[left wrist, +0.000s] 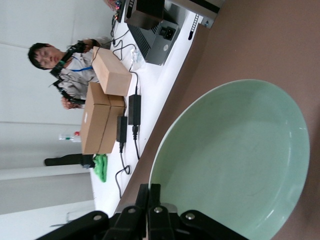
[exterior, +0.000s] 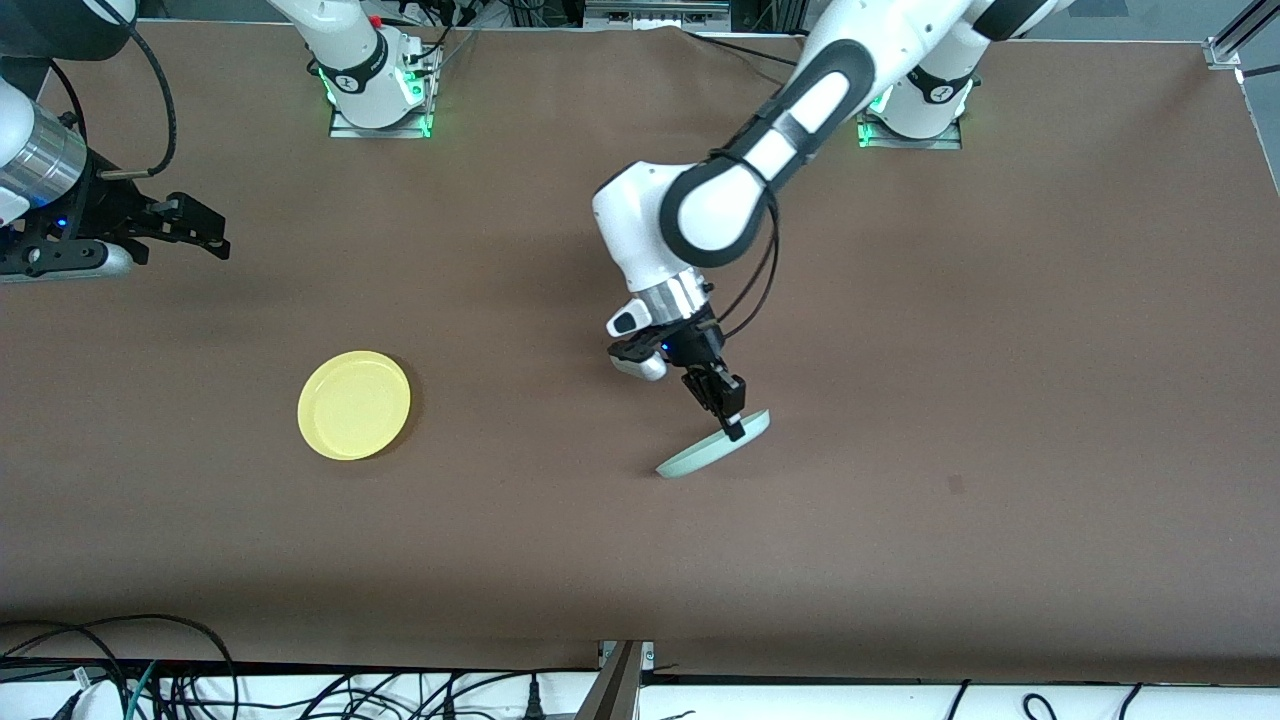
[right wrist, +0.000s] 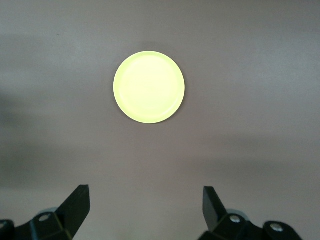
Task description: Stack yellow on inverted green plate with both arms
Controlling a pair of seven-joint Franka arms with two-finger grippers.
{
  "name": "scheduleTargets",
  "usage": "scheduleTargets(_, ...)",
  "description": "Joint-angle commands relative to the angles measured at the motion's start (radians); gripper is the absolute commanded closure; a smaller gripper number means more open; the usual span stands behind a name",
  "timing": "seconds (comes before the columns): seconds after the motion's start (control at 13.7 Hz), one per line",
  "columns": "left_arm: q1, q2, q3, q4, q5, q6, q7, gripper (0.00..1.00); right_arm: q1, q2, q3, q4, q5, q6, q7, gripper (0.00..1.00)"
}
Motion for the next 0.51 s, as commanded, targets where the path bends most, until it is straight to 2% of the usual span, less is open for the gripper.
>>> scheduleTargets(0.0,-0.066,0.097,0.011,0.098,0.072,-0.113,-0.007,1.00,-0.007,0.014,0.000,0.024,0.012,-0.019,0.008,0.00)
scheduleTargets(0.22,-0.122,0.148,0.011,0.124,0.111,-0.225,-0.009,1.00,-0.007,0.014,0.000,0.024,0.012,-0.019,0.008,0.00)
scheduleTargets(0.44,-0.152,0.176,0.005,0.131,0.105,-0.244,-0.072,1.00,-0.007,0.014,0.000,0.024,0.012,-0.019,0.008,0.00)
